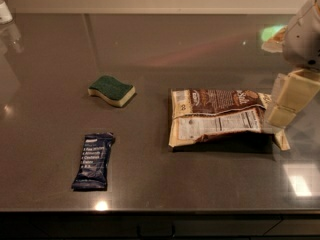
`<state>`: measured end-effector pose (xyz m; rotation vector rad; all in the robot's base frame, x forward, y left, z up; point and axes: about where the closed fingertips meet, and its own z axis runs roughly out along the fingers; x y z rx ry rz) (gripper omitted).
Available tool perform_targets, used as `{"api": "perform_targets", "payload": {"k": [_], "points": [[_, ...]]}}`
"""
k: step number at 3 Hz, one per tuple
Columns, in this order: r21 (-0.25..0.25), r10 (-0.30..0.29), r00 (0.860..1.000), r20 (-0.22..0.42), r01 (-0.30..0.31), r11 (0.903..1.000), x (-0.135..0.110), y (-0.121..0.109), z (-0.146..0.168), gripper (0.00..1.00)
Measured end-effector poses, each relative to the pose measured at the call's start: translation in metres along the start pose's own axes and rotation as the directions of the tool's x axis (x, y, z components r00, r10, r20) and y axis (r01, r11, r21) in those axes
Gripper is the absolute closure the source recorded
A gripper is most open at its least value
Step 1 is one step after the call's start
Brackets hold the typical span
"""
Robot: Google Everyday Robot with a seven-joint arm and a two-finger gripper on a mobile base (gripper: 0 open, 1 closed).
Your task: Move rxbar blueberry near brown chip bag
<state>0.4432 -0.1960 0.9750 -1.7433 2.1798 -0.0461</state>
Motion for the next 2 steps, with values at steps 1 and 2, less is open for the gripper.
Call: {"api": "perform_targets", "payload": {"k": [1,2], "points": [[-0.014,-0.022,0.999,0.042,0.022,0.9997,-0.017,0.001,0.006,0.00],[-0.082,-0.100,0.982,0.160,0.115,0.9900,-0.072,0.017,0.043,0.00]]}}
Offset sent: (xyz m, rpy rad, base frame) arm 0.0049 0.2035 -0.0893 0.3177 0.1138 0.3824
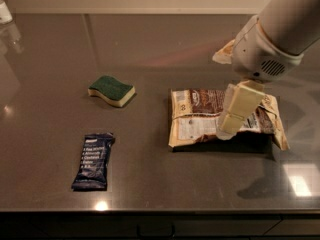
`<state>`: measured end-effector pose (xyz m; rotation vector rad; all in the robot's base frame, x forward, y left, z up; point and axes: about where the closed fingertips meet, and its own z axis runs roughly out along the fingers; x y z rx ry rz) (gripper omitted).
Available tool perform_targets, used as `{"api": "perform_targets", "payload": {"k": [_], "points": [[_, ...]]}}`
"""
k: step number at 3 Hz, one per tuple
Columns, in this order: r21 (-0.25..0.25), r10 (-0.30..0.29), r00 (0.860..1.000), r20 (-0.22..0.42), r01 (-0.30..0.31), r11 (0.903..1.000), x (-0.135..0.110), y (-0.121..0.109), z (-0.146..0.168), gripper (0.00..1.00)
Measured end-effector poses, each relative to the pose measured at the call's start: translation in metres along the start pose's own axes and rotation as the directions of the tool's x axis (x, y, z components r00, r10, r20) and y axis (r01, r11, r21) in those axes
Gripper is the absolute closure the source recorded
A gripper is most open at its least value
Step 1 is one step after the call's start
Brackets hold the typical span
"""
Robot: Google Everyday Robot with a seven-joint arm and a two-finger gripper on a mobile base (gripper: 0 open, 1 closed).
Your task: Move rxbar blueberry near brown chip bag
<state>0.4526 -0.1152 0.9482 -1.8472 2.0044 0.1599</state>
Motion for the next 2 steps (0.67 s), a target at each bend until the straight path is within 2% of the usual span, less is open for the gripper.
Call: {"api": "perform_targets", "payload": {"k": [1,2], "points": [[-0.035,-0.037,0.998,0.049,0.039,0.9986,-0.021,0.004,0.020,0.00],[-0.087,-0.082,0.987,0.137,0.094,0.9917,-0.059,0.020,0.060,0.00]]}}
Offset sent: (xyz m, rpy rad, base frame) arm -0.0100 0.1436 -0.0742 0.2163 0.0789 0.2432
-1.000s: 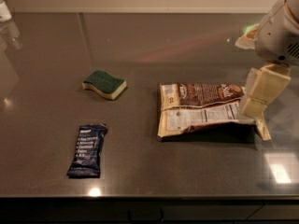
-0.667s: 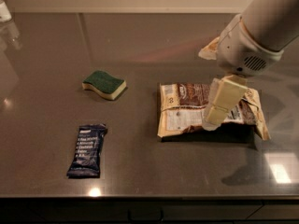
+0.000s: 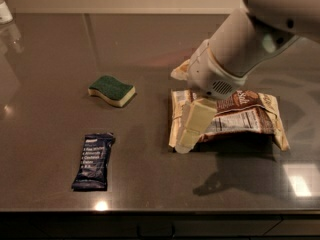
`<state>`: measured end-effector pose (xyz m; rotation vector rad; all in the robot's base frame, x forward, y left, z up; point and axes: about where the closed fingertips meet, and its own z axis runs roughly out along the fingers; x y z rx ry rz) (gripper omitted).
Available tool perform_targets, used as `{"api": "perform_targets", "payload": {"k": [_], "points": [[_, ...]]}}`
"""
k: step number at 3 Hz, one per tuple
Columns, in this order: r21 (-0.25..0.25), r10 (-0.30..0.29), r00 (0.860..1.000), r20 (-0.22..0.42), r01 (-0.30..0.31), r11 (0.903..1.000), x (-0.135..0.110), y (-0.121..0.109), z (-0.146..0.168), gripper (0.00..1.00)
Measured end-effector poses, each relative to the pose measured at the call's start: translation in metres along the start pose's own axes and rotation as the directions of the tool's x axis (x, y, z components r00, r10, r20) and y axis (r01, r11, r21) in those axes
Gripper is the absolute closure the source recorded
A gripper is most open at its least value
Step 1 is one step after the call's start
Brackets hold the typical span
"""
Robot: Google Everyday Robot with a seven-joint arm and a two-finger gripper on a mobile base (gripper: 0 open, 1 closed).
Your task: Move rxbar blueberry near brown chip bag
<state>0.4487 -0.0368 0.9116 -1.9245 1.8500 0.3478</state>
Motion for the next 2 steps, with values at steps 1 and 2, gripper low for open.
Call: {"api": "perform_targets", "payload": {"k": [1,2], "points": [[-0.039,-0.049,0.997,0.064,0.052,0.9979,-0.028,0.007,0.040,0.00],[-0.092,-0.093,0.991,0.095,0.101,0.9906,-0.049,0.014,0.077,0.00]]}}
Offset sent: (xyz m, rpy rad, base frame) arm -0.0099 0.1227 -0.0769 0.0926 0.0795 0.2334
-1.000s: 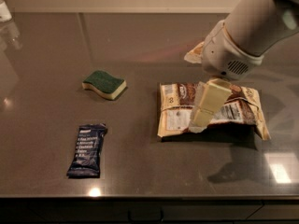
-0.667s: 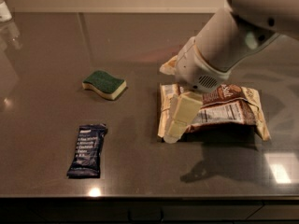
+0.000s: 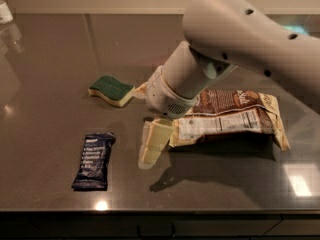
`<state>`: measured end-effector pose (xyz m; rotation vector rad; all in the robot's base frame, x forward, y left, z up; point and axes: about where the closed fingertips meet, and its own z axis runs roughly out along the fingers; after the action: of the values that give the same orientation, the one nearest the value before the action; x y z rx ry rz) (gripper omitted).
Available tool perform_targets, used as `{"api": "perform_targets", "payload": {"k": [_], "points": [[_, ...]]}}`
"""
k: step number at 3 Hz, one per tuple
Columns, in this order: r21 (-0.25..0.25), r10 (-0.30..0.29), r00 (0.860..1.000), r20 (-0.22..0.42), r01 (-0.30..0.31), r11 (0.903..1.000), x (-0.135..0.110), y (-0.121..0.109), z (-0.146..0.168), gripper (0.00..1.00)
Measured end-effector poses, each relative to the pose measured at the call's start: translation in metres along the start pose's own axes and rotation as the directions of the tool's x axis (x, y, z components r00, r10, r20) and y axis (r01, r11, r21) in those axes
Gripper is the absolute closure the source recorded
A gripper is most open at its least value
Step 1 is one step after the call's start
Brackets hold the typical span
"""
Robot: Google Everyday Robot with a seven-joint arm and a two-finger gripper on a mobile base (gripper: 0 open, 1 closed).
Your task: Move rxbar blueberry near brown chip bag
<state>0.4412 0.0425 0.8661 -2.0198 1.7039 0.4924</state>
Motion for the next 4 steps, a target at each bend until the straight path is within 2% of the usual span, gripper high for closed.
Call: {"api": "perform_targets", "payload": {"k": [2,4], "points": [[-0.107,-0.079,0.996,0.036,0.083,0.9909,-0.033,0.007,0.055,0.00],[-0.167,-0.119,0.992,0.044,0.125,0.9780,-0.050,0.012,0.082,0.00]]}}
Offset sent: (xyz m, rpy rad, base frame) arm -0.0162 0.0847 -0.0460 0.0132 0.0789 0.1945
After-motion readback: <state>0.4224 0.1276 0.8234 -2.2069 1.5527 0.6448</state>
